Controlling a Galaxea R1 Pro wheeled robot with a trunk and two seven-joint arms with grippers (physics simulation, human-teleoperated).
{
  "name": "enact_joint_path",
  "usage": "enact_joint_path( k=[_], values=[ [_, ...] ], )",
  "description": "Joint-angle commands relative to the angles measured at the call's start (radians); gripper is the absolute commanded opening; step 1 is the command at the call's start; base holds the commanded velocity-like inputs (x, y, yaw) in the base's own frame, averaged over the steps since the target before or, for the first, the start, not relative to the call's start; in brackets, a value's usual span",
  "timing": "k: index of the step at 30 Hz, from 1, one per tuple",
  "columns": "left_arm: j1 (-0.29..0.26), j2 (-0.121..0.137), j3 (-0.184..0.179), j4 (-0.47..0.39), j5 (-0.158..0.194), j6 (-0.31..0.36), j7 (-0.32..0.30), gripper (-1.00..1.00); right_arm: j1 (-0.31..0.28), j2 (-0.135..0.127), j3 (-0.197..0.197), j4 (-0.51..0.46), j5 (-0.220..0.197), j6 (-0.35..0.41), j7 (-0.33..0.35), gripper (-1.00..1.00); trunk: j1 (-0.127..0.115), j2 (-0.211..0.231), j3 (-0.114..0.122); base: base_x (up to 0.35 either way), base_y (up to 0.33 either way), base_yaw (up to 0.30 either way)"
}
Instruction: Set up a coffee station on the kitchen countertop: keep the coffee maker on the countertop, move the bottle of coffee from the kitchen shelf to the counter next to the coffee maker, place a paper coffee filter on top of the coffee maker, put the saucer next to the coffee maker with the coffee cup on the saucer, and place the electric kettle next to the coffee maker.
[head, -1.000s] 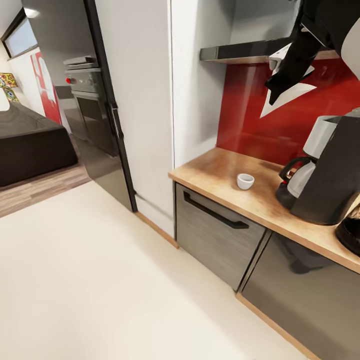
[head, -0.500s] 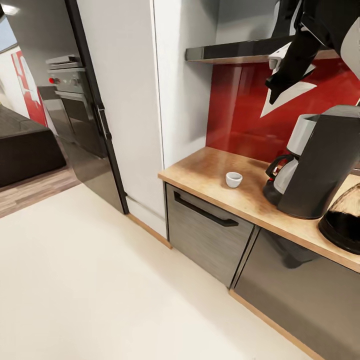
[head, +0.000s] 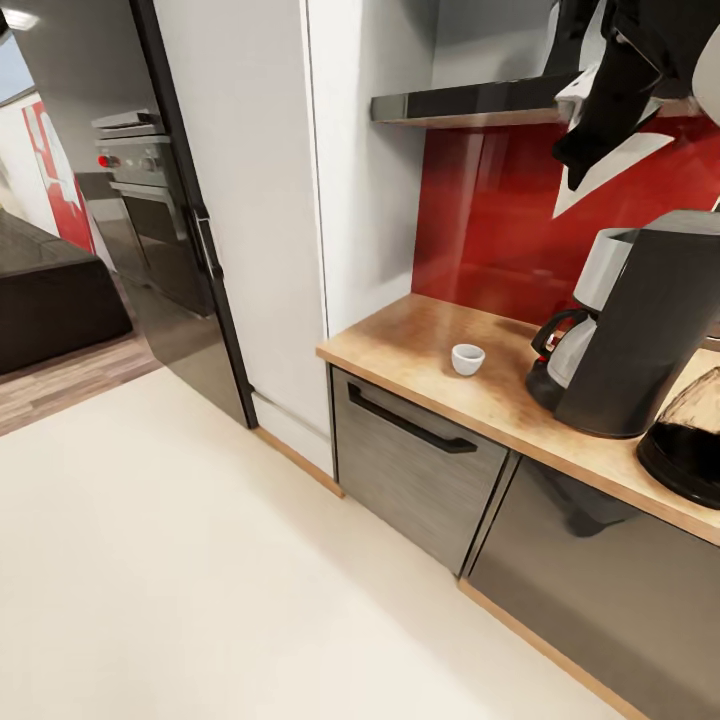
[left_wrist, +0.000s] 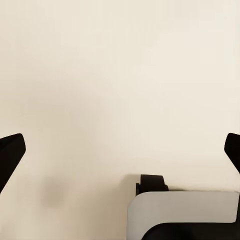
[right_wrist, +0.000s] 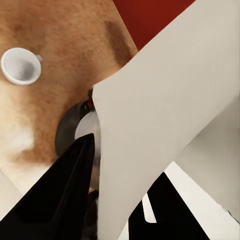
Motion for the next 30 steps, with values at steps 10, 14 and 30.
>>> enact_joint_path(
  k=[10,14,30],
  values=[
    [0.0,0.0,-0.001,-0.001,0.003,-0.001,0.001,1.0,-0.015,0.0,0.115,0.003,0.06,0.006,0.008,-1.0,0.0,0.0,-0.001,0.093,0.0,0.0],
    [0.0,0.0,0.0,-0.001,0.003,-0.001,0.001,1.0,-0.016,-0.002,0.127,0.003,0.063,0.006,0.009,-1.0,0.0,0.0,-0.001,0.08,0.0,0.0],
    [0.0,0.0,0.0,-0.001,0.003,-0.001,0.001,1.0,-0.014,-0.007,0.136,0.003,0.067,0.006,0.009,-1.0,0.0,0.0,-0.001,0.124,0.0,0.0]
  ],
)
